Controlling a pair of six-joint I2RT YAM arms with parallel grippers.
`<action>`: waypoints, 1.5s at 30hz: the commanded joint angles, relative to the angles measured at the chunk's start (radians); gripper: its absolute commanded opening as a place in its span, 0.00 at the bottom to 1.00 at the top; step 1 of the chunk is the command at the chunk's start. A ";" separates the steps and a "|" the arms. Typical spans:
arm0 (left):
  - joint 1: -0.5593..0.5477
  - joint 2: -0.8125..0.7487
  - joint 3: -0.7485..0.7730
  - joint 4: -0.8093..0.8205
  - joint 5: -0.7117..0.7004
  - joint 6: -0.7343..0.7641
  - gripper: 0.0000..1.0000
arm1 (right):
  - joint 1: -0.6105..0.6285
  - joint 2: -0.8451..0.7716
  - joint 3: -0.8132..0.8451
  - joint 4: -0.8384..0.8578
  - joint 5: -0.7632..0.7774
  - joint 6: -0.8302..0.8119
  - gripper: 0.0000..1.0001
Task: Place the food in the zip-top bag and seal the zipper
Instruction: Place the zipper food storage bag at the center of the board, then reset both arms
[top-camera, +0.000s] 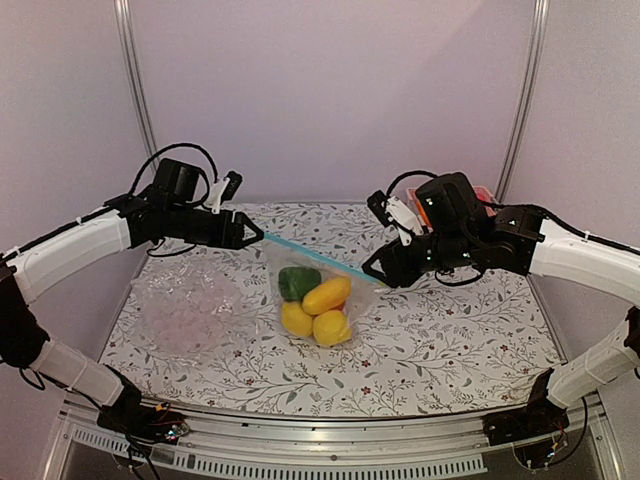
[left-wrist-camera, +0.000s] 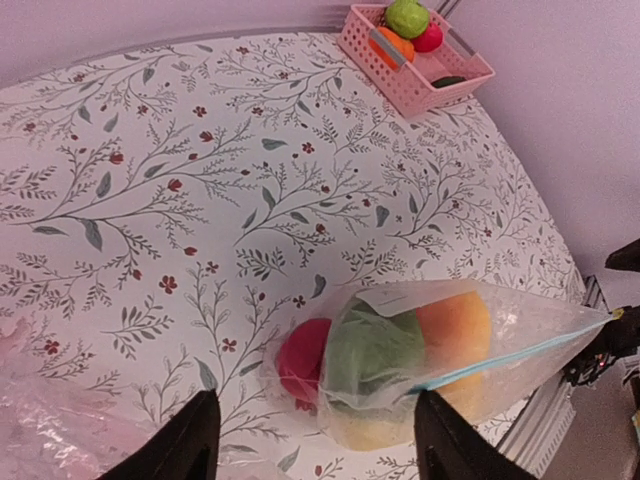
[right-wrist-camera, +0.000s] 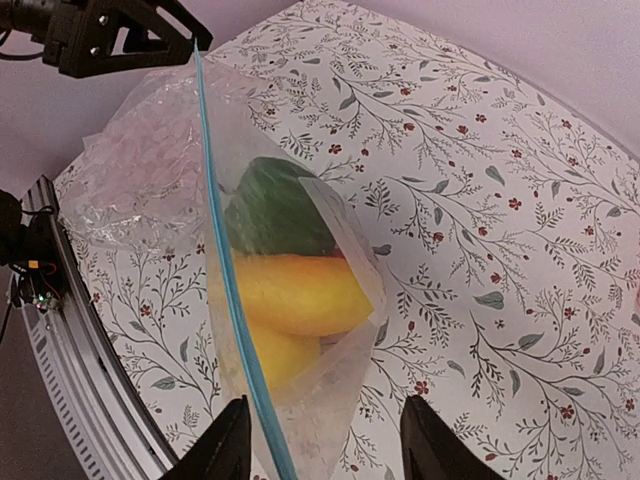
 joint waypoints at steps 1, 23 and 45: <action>0.008 -0.015 -0.005 0.014 -0.018 0.004 0.74 | -0.008 -0.006 -0.016 0.011 0.011 0.012 0.61; 0.090 -0.180 -0.174 0.156 -0.293 -0.133 1.00 | -0.219 -0.066 -0.078 0.022 0.078 0.197 0.99; 0.535 -0.330 -0.553 0.616 -0.371 -0.045 0.99 | -0.916 -0.283 -0.490 0.361 -0.041 0.156 0.99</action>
